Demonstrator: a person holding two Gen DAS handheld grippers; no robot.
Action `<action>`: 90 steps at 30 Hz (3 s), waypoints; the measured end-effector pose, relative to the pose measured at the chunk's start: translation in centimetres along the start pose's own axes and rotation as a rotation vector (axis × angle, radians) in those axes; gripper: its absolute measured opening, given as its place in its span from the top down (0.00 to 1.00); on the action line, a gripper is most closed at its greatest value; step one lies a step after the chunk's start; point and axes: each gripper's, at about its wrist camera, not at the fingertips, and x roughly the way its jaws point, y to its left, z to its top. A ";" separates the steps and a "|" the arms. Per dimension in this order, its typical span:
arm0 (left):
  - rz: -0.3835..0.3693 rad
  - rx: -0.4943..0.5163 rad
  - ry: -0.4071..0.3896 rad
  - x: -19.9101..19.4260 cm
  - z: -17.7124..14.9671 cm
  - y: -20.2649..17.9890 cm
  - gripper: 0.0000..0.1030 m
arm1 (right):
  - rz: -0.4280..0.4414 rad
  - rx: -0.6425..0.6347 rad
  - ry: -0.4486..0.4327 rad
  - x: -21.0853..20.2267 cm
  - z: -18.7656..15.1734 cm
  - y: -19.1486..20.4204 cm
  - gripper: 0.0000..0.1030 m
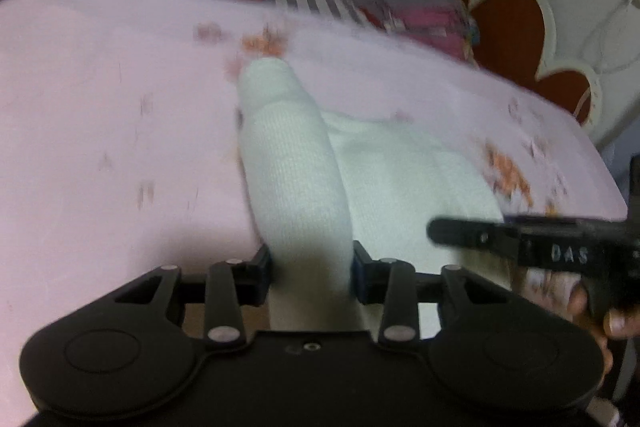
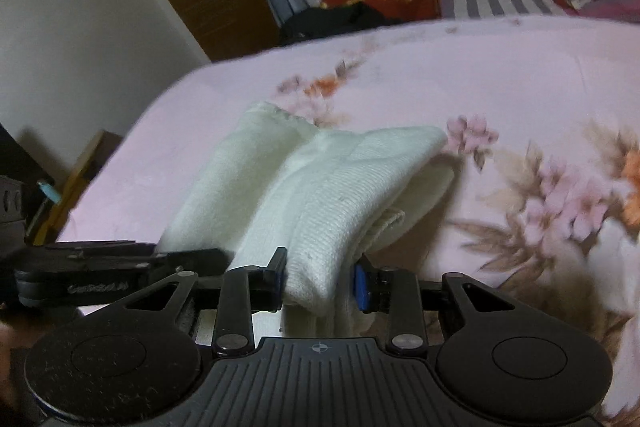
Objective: Fold small clothes
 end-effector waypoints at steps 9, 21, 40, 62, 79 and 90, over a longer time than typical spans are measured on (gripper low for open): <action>-0.072 0.005 -0.019 1.0 -2.0 2.5 0.34 | -0.080 0.002 0.021 2.3 -2.1 -1.5 0.68; -0.054 0.135 -0.163 0.6 4.1 2.0 0.60 | -0.134 -0.133 -0.082 1.4 2.9 1.4 0.67; -0.132 -0.090 -0.194 1.2 3.8 5.7 0.54 | -0.187 -0.189 -0.071 1.0 1.2 1.2 0.71; -0.057 -0.196 -0.126 -1.0 -1.5 4.3 0.58 | -0.277 -0.072 0.003 1.5 -1.5 -1.0 0.71; 0.041 -0.141 -0.111 -7.7 -11.2 1.5 0.58 | -0.244 -0.093 0.023 -5.2 -9.1 1.0 0.71; 0.167 0.005 -0.242 -16.2 -16.6 -6.4 0.22 | -0.209 -0.070 -0.117 -16.2 -14.7 5.5 0.70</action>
